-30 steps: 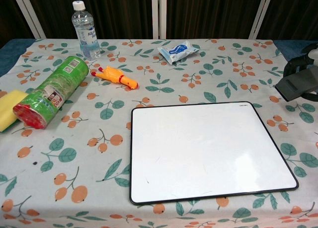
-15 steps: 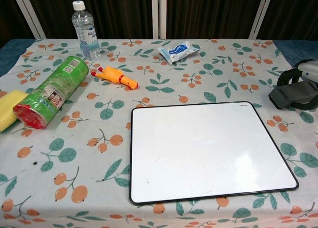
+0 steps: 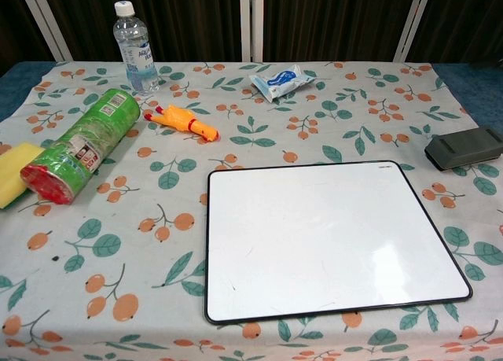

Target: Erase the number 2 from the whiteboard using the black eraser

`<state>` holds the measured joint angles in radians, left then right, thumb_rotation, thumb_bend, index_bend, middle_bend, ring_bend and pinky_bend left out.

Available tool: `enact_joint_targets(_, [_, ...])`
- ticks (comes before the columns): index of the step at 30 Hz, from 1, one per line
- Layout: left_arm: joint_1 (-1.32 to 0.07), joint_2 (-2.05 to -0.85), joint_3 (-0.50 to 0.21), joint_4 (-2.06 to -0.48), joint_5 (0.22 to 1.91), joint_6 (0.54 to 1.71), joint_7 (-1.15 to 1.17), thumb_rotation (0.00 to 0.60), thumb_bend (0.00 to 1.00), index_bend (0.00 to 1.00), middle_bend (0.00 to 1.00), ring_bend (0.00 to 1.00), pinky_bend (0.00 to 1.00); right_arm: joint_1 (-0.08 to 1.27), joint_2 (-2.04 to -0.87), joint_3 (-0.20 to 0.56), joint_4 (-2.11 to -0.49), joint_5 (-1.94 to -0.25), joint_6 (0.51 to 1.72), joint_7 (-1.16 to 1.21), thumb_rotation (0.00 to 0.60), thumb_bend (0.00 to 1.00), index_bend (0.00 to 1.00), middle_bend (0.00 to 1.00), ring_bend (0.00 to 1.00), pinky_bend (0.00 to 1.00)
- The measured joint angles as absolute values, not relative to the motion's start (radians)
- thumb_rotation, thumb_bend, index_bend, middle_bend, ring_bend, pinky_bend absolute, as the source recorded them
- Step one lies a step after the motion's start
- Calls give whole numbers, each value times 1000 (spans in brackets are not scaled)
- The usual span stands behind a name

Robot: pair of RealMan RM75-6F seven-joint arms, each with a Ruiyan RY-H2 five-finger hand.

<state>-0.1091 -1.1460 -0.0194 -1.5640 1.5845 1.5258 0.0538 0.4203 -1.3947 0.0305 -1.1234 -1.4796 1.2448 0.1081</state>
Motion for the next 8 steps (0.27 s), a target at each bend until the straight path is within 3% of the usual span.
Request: enact_joint_targets(8, [-106,-1126,-22,-1581,1589,1536,58,300,85,140,82,63,163,153,-1216,47,-1372,-1364,1529,90,600,104,0,0,0,0])
